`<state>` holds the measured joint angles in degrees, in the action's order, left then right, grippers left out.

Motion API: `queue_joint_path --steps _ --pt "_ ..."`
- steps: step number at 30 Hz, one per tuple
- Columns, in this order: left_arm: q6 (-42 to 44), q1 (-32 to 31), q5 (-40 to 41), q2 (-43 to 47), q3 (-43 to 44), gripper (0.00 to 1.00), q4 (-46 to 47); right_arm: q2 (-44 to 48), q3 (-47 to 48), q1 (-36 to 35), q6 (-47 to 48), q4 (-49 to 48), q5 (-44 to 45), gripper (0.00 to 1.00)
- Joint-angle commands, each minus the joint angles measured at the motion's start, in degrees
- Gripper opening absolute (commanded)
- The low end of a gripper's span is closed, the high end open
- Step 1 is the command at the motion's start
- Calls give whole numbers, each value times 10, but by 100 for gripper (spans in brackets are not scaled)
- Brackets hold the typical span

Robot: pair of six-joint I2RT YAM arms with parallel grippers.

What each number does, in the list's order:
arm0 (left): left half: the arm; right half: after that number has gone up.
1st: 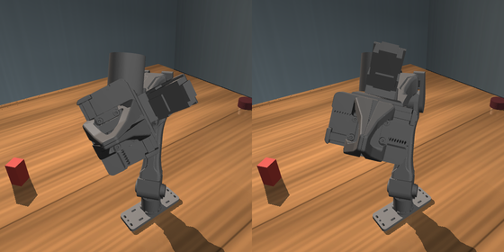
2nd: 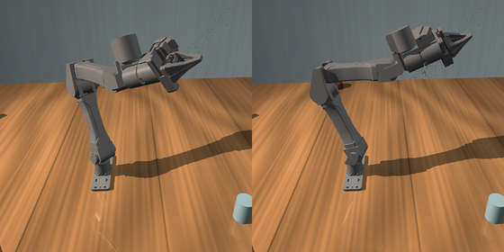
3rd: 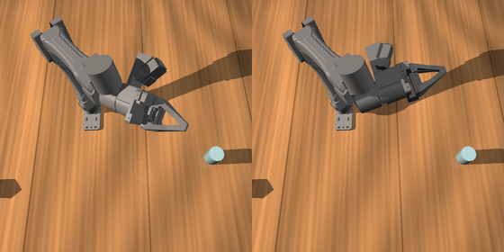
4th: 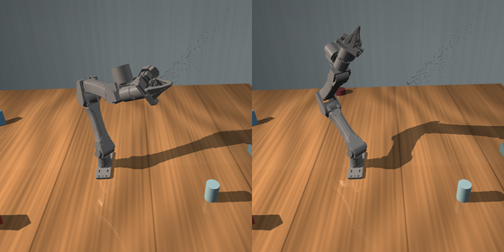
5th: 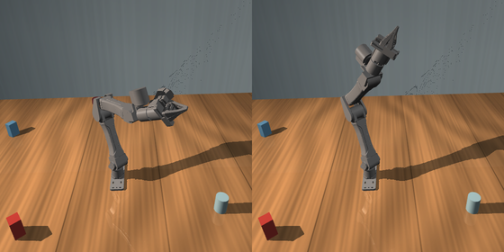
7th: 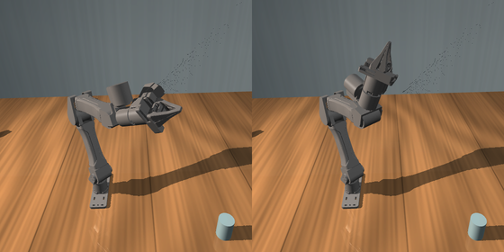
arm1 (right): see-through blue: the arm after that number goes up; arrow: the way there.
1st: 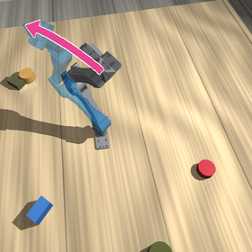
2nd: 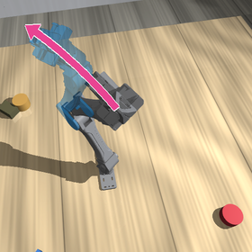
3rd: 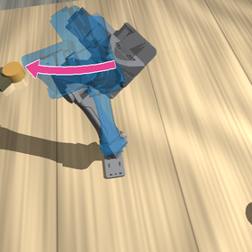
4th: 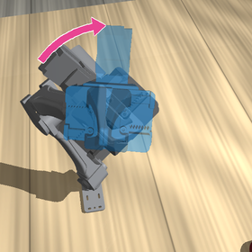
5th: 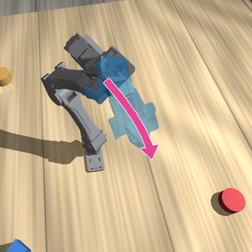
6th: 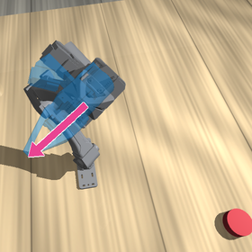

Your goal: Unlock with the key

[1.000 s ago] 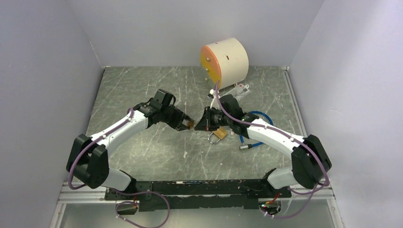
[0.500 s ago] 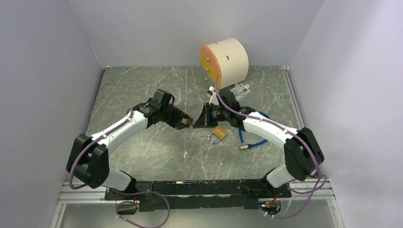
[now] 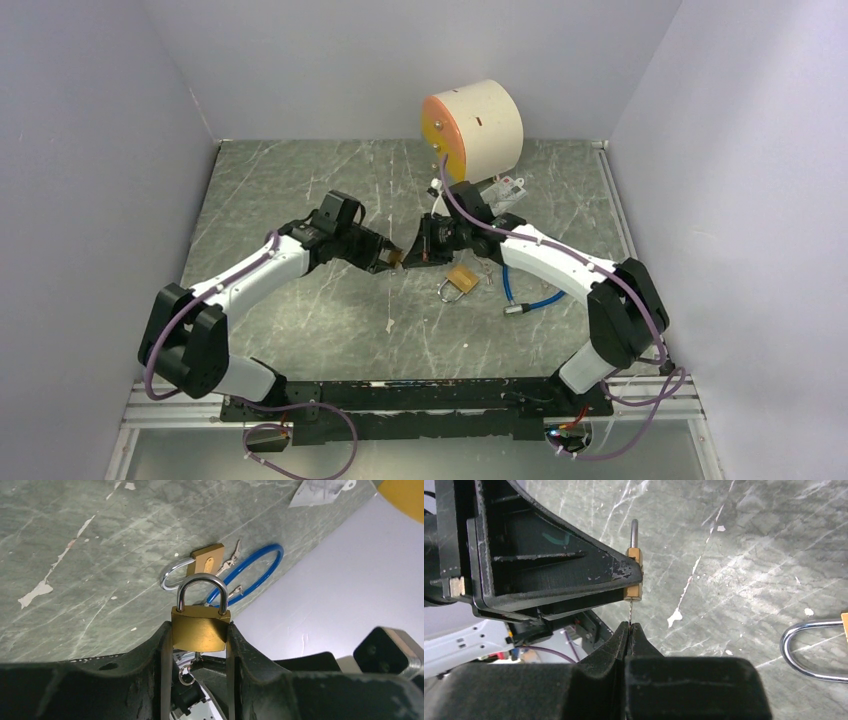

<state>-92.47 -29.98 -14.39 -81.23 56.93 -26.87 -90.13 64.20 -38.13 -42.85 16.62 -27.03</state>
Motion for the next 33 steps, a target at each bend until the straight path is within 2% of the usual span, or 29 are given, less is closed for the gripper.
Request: queue_joint_path --steps 1,11,18,28,33 --pt "-55 -10 -54 38 -8 7 24 20 2 -17 54 -74 62 0" --pt "-104 -10 -40 79 -35 6 46 35 -29 -22 77 -134 55 0" --pt "-98 -10 -29 88 -25 6 24 -12 77 -25 9 -55 33 0" --pt "-80 -10 -25 105 -23 6 -1 -39 110 -26 -12 7 21 0" --pt "-95 -10 -36 119 -40 6 21 -42 113 -32 27 2 56 0"
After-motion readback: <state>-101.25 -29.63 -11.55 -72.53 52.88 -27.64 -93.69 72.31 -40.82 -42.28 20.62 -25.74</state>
